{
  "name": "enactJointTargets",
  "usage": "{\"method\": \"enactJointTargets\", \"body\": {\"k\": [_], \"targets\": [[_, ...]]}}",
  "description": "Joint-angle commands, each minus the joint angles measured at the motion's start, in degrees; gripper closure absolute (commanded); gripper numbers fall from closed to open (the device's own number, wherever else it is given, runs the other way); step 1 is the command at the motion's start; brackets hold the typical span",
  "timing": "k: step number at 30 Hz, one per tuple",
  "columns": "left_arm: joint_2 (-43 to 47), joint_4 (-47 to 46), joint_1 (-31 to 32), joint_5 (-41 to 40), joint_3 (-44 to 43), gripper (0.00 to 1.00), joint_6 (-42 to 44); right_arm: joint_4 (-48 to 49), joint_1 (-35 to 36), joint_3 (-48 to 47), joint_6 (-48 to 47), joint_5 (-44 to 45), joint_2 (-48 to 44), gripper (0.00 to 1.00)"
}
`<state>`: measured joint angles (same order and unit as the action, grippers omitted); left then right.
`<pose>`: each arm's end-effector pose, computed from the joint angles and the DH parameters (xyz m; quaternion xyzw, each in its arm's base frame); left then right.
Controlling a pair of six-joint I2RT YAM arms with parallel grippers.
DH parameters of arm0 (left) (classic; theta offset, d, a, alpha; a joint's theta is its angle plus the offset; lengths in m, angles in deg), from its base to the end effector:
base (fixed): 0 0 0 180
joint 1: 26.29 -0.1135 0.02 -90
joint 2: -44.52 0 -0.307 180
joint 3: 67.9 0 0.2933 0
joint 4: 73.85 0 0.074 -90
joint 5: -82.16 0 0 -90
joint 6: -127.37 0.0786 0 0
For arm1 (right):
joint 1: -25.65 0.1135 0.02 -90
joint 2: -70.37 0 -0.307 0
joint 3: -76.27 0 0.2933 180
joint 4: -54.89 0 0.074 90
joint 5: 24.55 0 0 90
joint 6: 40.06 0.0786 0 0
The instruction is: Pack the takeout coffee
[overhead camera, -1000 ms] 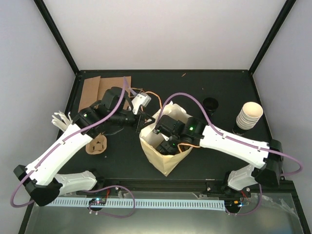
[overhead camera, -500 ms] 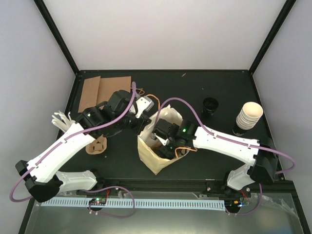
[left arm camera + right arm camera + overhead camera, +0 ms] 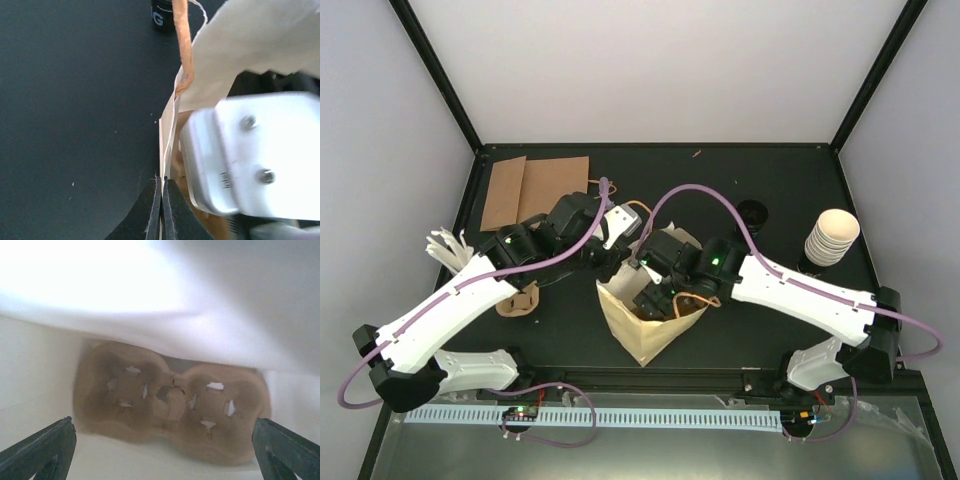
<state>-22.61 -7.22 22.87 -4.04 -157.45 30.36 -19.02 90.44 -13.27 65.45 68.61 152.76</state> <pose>0.1799 -0.2161 0.4019 0.3431 0.8545 -0.2100 0.3287 0.1447 0.2972 0.3142 -0.4032 0.8923 0.1092 0.1713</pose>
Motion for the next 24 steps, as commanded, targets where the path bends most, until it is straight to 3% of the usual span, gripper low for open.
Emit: {"method": "enactJointTargets", "body": {"k": [1,13,24], "targets": [[0.9,0.5,0.7,-2.0,-0.2,0.98,1.4,0.2,0.1,-5.8,0.4,4.0,-2.2,0.02],[2.2,1.4,0.8,-2.7,0.2,0.98,1.7,2.3,-0.1,-9.3,4.6,16.0,-7.4,0.04],[3.9,1.1,0.8,-5.1,-0.1,0.99,3.7,12.1,0.0,-5.5,8.8,23.4,-21.1,0.04]]}}
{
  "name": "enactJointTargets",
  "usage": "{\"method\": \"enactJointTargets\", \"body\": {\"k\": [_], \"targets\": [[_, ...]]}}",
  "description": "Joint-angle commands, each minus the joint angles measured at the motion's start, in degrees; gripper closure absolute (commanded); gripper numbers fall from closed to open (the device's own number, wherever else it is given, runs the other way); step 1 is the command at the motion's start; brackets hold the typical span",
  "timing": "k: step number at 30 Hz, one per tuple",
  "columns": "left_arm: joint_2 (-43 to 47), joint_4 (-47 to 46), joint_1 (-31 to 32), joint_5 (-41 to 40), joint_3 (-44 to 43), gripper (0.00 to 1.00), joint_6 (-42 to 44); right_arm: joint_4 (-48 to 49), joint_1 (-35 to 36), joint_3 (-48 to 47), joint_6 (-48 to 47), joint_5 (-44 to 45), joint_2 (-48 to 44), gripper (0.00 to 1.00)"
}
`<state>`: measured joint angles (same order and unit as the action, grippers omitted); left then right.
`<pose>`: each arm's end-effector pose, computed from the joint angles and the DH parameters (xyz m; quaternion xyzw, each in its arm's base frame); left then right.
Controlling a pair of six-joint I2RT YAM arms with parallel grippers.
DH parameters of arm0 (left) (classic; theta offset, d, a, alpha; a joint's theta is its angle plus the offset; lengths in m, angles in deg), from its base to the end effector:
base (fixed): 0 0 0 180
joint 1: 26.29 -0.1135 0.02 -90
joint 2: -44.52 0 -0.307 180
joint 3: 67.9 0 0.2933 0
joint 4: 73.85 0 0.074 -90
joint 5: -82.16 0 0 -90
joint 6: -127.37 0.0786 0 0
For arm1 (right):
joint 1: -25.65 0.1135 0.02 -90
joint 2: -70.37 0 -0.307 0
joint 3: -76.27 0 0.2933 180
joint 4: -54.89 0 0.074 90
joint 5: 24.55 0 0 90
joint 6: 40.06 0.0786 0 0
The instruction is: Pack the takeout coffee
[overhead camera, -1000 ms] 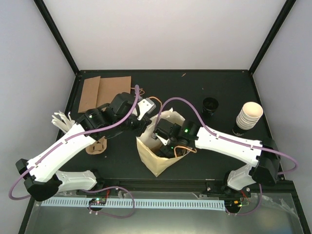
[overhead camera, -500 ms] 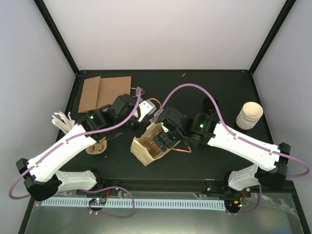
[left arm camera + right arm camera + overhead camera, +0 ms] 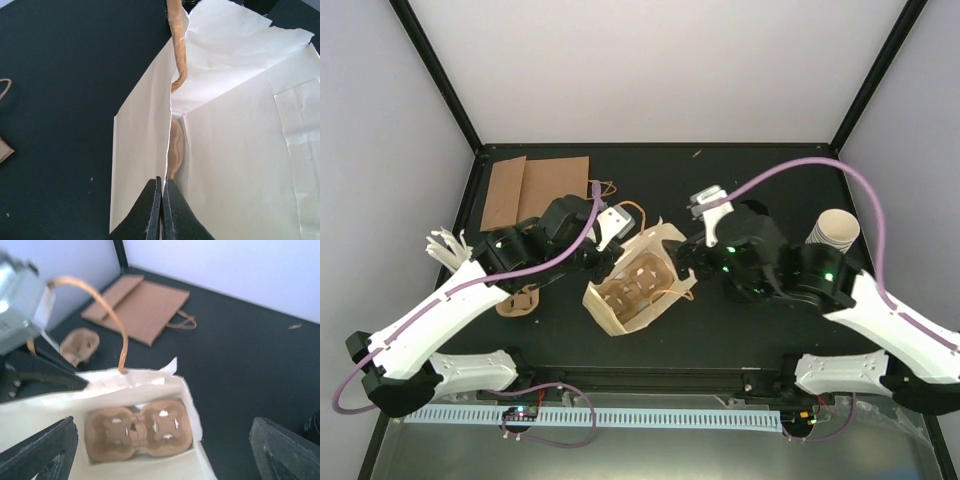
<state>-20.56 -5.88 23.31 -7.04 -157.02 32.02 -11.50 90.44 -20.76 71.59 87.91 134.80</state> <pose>0.1731 -0.2051 0.4055 0.3491 0.8515 -0.1862 0.3442 0.1364 0.2192 0.4669 -0.2328 0.8383 0.1912 0.4544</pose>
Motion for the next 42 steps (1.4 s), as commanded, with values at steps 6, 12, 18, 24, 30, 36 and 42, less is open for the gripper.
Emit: {"method": "enactJointTargets", "body": {"k": [6,12,18,24,30,36,42], "targets": [[2.4,-1.7,0.4,-11.4,-0.3,0.98,7.2,2.7,0.0,7.3,4.4,3.8,-5.9,0.0],[0.9,-3.7,0.6,-17.1,0.5,0.98,16.4,2.2,0.0,15.4,7.9,2.9,-8.3,0.0],[1.6,-6.9,2.9,-19.8,5.0,0.98,21.3,3.8,0.0,21.9,9.7,2.0,-11.6,0.0],[4.7,-10.7,5.8,-19.0,10.1,0.98,21.8,5.2,-0.1,25.3,9.3,-0.6,-12.4,0.0],[6.7,-12.5,8.4,-18.8,12.5,0.98,19.1,6.3,0.0,27.1,8.9,-3.7,-11.8,0.0],[7.8,-13.3,10.3,-18.3,12.0,0.98,18.6,7.6,-0.1,27.5,7.3,-5.1,-12.5,0.0],[8.4,-12.5,12.4,-18.4,12.9,0.97,17.5,10.4,0.0,30.2,4.7,-9.9,-12.9,0.0]]}}
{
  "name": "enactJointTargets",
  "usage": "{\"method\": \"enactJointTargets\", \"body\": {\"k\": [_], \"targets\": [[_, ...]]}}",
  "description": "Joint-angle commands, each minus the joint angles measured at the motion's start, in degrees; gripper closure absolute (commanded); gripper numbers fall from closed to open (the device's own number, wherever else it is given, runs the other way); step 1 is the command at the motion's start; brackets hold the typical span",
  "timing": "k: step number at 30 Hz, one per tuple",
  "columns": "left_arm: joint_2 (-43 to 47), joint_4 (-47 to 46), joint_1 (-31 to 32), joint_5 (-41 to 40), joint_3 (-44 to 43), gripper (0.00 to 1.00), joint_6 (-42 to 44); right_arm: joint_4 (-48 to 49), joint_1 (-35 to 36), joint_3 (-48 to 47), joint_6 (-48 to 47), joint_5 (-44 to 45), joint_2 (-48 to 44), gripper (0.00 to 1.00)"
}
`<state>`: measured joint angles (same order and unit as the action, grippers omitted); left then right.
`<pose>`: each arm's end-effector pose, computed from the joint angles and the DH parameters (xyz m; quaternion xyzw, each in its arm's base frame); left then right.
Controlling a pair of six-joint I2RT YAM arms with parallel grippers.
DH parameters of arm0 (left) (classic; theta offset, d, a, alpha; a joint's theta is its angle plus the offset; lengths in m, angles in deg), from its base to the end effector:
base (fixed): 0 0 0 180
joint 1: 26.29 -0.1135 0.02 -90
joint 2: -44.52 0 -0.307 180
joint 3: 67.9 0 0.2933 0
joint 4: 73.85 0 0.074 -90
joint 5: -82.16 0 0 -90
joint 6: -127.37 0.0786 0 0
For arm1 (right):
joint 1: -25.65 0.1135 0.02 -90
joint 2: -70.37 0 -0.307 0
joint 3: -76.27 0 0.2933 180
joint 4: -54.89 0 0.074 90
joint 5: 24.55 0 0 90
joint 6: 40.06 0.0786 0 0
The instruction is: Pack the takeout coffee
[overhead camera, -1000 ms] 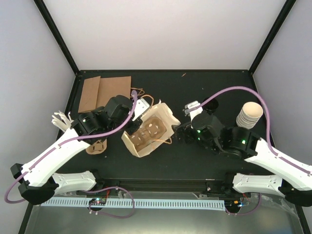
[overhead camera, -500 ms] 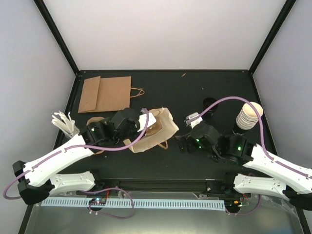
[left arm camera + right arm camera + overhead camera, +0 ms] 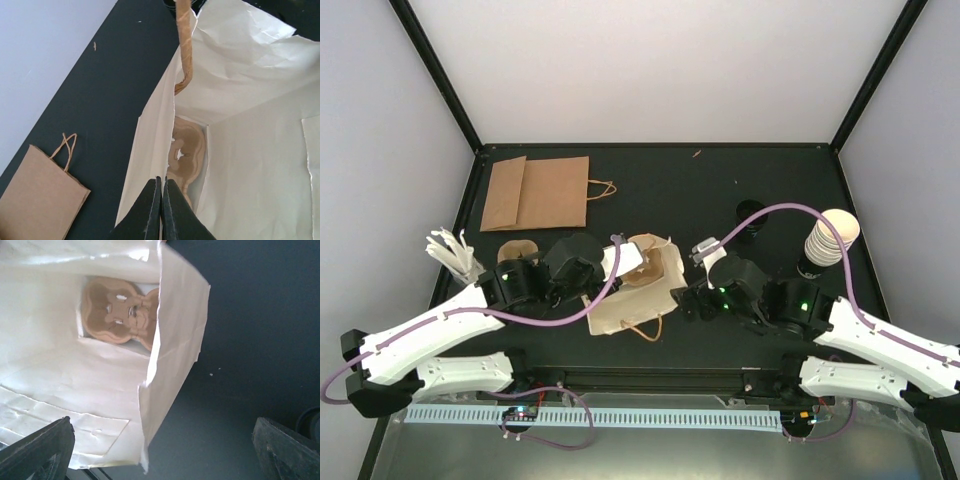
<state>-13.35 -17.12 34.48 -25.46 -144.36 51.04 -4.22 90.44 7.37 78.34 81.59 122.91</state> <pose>0.1437 -0.2082 0.3750 0.4842 0.7482 -0.0464 0.4512 0.1154 0.1938 0.3383 -0.2298 0.8793 0.1999 0.3661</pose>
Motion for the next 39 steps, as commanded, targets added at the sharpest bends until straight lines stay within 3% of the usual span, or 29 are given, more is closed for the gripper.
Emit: {"method": "enactJointTargets", "body": {"k": [1,24,32,33,39], "targets": [[1.3,-1.1,1.6,0.0,0.4,0.97,-1.8,3.6,0.0,2.7,-2.6,-4.4,-1.2,0.0],[2.3,-0.7,7.3,-1.9,1.2,0.96,-5.3,6.3,0.6,13.0,-1.5,-8.1,-4.8,0.0],[0.4,-1.0,7.0,-7.5,-2.3,0.97,-9.1,5.0,0.6,5.7,-0.9,0.7,-8.1,0.0],[-0.4,-1.1,5.8,-7.3,-3.6,0.95,-10.4,3.8,0.4,1.1,-2.2,3.5,-7.8,0.0],[-4.1,-0.8,-1.1,-2.6,-9.0,0.97,-13.6,-1.2,-0.1,-6.8,-3.7,6.9,-5.0,0.0]]}}
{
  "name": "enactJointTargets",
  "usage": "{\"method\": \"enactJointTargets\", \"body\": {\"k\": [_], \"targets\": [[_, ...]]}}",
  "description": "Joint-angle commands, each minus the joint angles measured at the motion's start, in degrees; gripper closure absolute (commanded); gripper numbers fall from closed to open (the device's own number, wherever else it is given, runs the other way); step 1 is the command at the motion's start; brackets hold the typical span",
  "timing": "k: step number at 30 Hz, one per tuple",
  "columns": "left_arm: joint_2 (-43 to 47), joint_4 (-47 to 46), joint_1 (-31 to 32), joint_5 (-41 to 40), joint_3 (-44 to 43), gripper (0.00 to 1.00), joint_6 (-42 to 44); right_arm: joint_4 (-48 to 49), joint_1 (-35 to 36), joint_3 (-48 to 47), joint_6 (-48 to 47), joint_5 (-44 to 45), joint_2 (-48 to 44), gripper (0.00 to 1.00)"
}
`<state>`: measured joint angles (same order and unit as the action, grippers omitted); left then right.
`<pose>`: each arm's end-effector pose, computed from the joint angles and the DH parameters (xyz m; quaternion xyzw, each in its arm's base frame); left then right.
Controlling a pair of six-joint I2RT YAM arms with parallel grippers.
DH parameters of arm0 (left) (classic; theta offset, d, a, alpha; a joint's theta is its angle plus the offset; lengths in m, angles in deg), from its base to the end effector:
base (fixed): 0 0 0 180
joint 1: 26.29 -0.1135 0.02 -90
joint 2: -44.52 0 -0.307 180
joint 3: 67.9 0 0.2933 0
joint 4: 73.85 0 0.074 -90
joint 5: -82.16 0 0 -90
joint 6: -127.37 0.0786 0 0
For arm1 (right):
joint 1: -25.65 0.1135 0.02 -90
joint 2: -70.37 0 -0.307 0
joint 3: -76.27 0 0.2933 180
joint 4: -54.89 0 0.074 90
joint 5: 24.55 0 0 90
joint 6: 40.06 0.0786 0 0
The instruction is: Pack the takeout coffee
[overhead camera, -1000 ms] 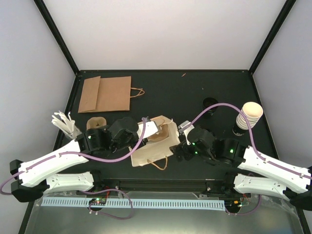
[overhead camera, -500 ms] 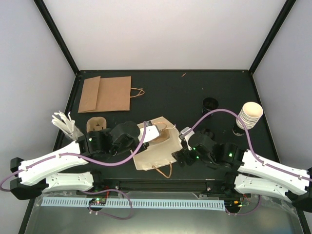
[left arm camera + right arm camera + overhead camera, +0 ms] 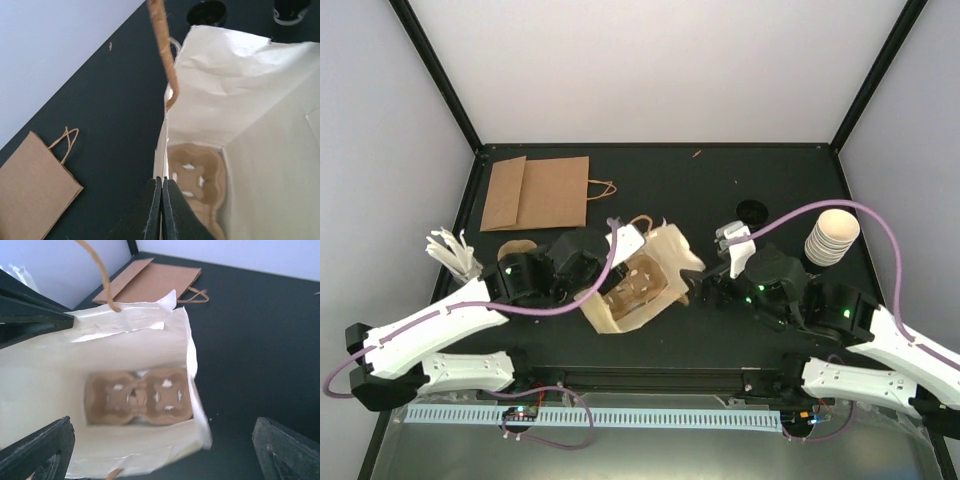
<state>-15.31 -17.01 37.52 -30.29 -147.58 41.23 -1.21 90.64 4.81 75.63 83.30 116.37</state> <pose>0.1411 -0.2189 0.3903 0.4166 0.7775 -0.0678 0.4662 0.1062 0.1707 0.3846 -0.2163 0.8341 0.2532 0.4397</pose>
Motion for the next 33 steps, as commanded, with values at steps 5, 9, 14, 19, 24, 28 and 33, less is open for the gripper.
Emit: {"method": "enactJointTargets", "body": {"k": [5,9,14,19,24,28,33], "targets": [[-7.0,1.1,-12.8,8.6,-12.7,0.98,-7.8,-7.3,-1.4,-6.4,0.8,7.2,2.6,0.0],[-11.4,1.8,-17.1,12.5,-17.3,0.98,-10.7,-8.8,-5.3,-5.9,3.7,6.7,2.8,0.0],[-16.8,0.4,-22.0,19.3,-21.2,0.98,-14.5,-9.5,-14.1,-5.5,4.7,-0.6,3.5,0.0],[-20.8,-2.8,-26.1,24.6,-23.2,0.98,-16.7,-9.1,-17.8,-5.1,5.3,-2.1,3.3,0.0],[-25.3,-4.7,-30.3,29.8,-25.9,0.98,-19.4,-9.6,-19.9,-4.6,5.9,-2.5,3.4,0.0],[-27.3,-8.1,-32.4,33.8,-25.9,0.98,-20.7,-9.3,-20.7,-3.6,6.0,-2.6,3.0,0.0],[-30.0,-11.7,-35.0,37.9,-25.9,0.98,-22.6,-8.9,-20.8,-3.2,5.6,-1.7,2.4,0.0]]}}
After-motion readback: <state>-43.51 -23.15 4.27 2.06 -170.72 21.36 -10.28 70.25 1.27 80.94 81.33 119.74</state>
